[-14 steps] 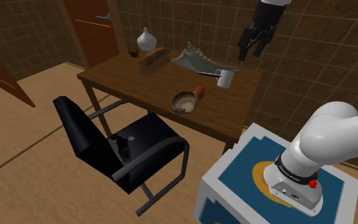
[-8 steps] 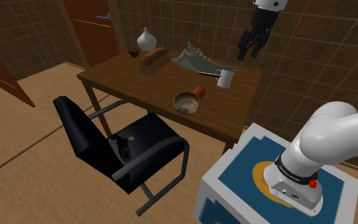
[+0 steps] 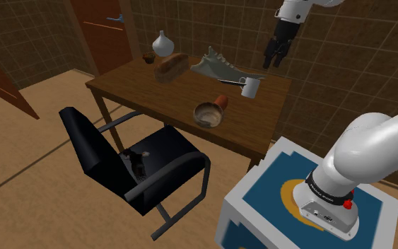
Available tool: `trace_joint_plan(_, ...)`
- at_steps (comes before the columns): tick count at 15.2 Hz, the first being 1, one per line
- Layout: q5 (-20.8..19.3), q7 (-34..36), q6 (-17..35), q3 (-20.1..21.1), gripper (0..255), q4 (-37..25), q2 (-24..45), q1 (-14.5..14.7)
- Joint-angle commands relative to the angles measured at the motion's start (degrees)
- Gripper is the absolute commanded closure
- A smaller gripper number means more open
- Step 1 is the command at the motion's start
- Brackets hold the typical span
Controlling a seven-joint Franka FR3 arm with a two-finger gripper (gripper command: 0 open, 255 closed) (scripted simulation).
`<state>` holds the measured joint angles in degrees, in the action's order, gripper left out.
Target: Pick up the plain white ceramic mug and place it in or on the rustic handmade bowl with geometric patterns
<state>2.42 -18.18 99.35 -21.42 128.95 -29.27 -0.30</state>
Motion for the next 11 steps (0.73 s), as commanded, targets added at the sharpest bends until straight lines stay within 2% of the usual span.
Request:
trace_joint_plan(1,1.4,-4.3,1.0,-3.0,0,-2.5,4.8,0.8)
trace_joint_plan(7,8.5,-18.4,1.7,-11.3,0,-11.2,20.3,2.3)
trace_joint_plan(11,15.8,-28.3,-0.3,-14.7,0,-19.1,32.7,1.2)
